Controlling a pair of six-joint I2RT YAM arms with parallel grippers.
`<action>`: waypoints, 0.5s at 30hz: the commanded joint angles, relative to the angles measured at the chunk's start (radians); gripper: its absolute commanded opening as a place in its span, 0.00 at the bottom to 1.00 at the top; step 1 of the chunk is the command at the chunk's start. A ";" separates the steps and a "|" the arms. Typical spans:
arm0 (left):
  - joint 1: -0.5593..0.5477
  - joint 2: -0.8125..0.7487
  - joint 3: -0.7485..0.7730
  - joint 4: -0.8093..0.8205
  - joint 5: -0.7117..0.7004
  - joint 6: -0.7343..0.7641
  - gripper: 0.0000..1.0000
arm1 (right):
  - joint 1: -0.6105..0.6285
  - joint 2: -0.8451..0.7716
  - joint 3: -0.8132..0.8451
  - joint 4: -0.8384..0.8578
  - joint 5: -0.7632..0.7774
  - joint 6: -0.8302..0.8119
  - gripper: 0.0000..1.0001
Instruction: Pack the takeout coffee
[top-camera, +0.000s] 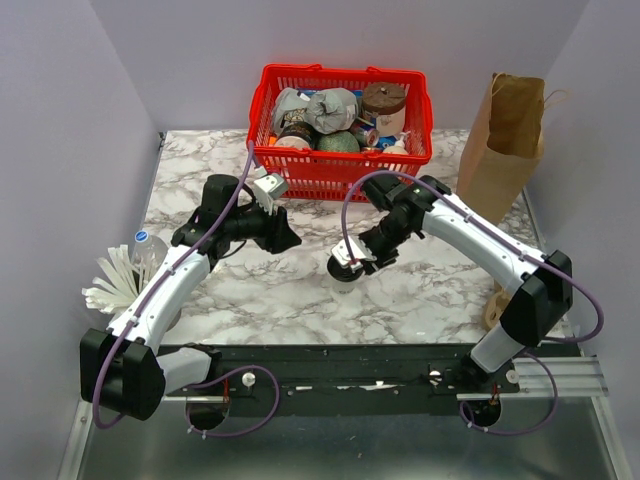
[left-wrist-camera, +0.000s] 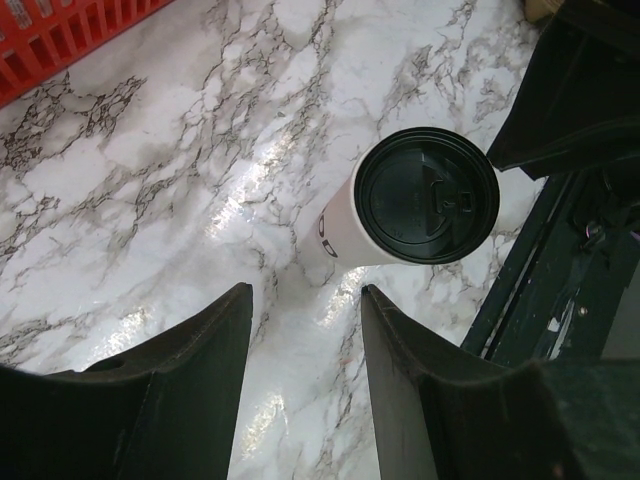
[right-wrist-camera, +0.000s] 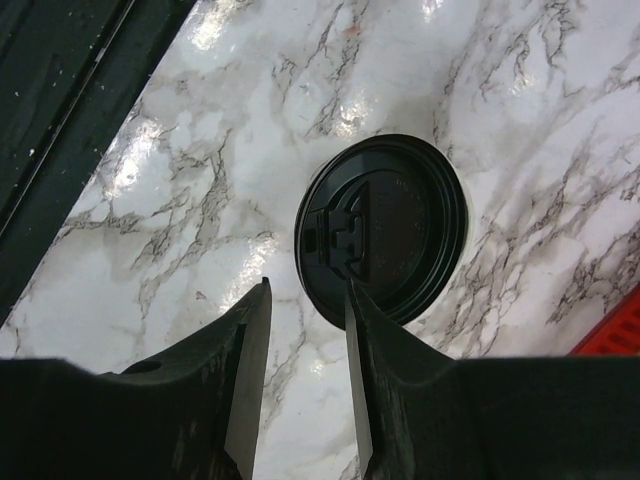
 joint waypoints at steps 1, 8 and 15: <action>0.006 0.003 -0.004 0.008 0.030 0.003 0.56 | 0.017 0.066 0.035 0.002 -0.032 -0.018 0.44; 0.006 0.011 0.009 -0.005 0.018 0.023 0.56 | 0.018 0.119 0.067 -0.067 -0.018 -0.061 0.41; 0.006 0.017 0.010 0.001 0.021 0.020 0.56 | 0.018 0.130 0.073 -0.083 -0.006 -0.056 0.30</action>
